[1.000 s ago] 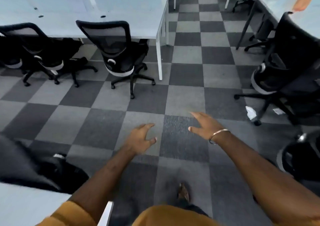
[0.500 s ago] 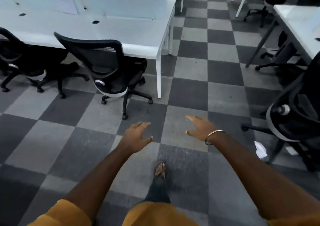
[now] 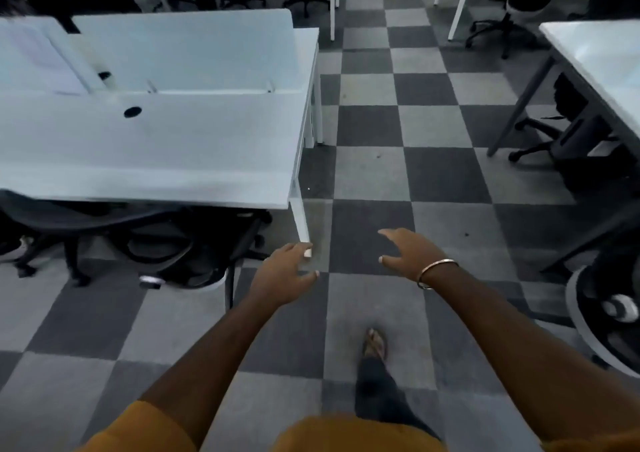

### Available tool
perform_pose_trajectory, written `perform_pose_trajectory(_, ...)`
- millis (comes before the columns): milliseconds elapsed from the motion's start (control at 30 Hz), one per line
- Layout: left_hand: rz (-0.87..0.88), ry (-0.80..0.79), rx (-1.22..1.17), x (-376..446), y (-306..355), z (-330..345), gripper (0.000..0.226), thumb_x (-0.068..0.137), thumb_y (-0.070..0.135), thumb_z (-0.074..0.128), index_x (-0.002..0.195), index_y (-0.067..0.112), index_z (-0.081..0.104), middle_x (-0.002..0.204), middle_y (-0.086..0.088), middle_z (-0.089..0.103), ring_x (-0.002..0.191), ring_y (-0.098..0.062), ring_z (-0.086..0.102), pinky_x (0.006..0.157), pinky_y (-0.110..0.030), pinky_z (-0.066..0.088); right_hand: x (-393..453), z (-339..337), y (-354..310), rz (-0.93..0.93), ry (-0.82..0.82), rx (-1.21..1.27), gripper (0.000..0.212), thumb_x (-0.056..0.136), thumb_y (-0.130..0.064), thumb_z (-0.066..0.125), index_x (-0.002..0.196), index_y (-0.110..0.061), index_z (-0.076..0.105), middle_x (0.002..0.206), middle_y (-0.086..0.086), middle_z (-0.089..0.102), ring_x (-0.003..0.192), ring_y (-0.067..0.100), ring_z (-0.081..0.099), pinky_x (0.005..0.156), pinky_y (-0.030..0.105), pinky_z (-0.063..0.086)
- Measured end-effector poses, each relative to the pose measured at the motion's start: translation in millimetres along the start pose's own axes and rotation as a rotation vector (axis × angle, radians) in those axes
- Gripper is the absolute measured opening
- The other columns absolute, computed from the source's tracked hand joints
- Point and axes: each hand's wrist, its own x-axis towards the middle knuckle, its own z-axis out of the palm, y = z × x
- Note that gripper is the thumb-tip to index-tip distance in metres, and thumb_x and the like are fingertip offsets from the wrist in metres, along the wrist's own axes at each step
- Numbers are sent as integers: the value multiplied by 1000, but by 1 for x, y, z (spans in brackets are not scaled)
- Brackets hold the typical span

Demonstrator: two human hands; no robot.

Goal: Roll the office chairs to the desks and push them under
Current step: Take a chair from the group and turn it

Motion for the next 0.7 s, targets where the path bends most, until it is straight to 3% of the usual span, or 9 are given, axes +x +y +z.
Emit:
perform_pose_trajectory(100, 4, 3, 4, 85, 11, -19, 77, 82, 56, 56, 150, 20, 51, 145, -5, 58, 134, -25, 54, 108, -44, 47, 76, -32, 30, 4, -3, 5, 72, 95, -42, 68, 157, -21, 39, 153, 10, 50, 140, 30, 48, 112, 44, 41)
perform_pose_trajectory(267, -27, 4, 7, 217, 32, -54, 69, 91, 46, 67, 153, 22, 48, 151, -5, 55, 138, -27, 51, 112, -41, 43, 203, -106, 68, -8, -41, -20, 72, 96, -42, 67, 158, -17, 39, 157, 12, 45, 143, 30, 45, 115, 42, 38)
perform_pose_trajectory(400, -59, 28, -40, 317, 44, -88, 73, 86, 54, 59, 150, 21, 50, 147, -5, 57, 131, -26, 55, 108, -43, 46, 308, -170, 81, -27, -35, -33, 70, 95, -40, 69, 155, -15, 42, 154, 15, 48, 140, 34, 47, 115, 45, 39)
perform_pose_trajectory(700, -27, 12, -72, 562, 40, -141, 80, 83, 57, 58, 153, 20, 48, 151, -5, 55, 138, -23, 52, 112, -42, 45, 544, -261, 112, -44, -4, -43, 68, 94, -41, 69, 153, -17, 45, 152, 13, 51, 136, 33, 51, 112, 48, 43)
